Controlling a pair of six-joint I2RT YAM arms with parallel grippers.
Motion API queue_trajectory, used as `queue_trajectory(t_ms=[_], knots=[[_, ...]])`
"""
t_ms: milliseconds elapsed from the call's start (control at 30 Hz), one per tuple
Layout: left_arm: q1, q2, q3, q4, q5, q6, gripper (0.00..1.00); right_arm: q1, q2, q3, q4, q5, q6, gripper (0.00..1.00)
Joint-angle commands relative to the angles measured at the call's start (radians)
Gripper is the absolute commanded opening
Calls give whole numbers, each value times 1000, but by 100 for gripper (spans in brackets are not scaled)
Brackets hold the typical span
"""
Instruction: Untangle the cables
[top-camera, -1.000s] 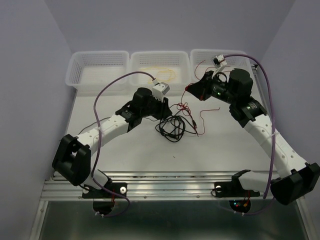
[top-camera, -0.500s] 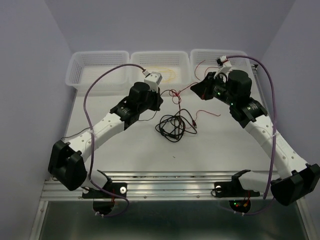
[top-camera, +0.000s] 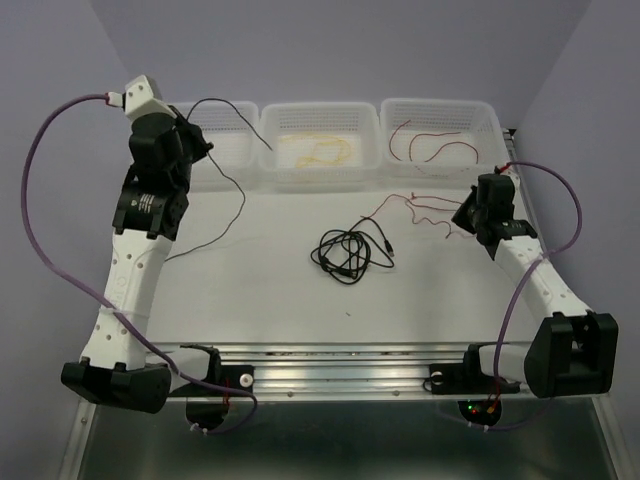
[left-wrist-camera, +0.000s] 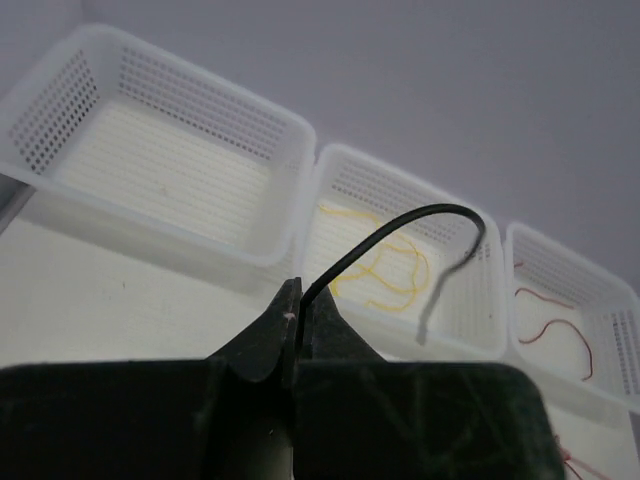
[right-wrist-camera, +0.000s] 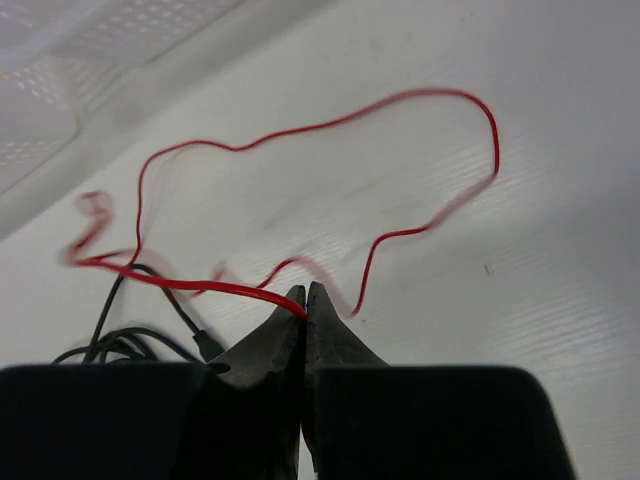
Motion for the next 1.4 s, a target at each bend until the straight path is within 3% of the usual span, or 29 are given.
queue_trajectory(t_ms=[0,100,333,533,767,833,867,900,1000,1067,1167,1367], knots=[[44,-7,133,-61,-23,-64,0,-11,2,-23,11,19,-1,1],[49,8,187,-63,11,-69,0,-11,-1,-39,39,-38,-21,1],[38,71,106,46,359,-112,0,-11,-36,-31,96,-271,-118,1],[-175,186,170,56,348,-87,0,-11,-28,-31,122,-375,-130,1],[-278,305,437,28,396,-81,0,-11,9,-45,117,-386,-129,1],[-310,399,633,-30,436,-75,0,-11,24,-52,129,-403,-126,1],[-324,443,823,-68,438,-72,0,-11,27,-52,129,-403,-124,1],[-338,486,922,-105,439,-63,0,-11,29,-54,134,-405,-124,1],[-364,583,1055,-168,454,-53,0,-11,19,-63,123,-380,-130,1],[-364,528,956,-130,390,-47,0,-11,18,-62,114,-354,-133,1],[-363,400,589,-64,200,-44,0,-11,15,-63,105,-346,-132,1],[-352,232,330,-107,-41,-69,0,-11,22,-57,106,-351,-132,1]])
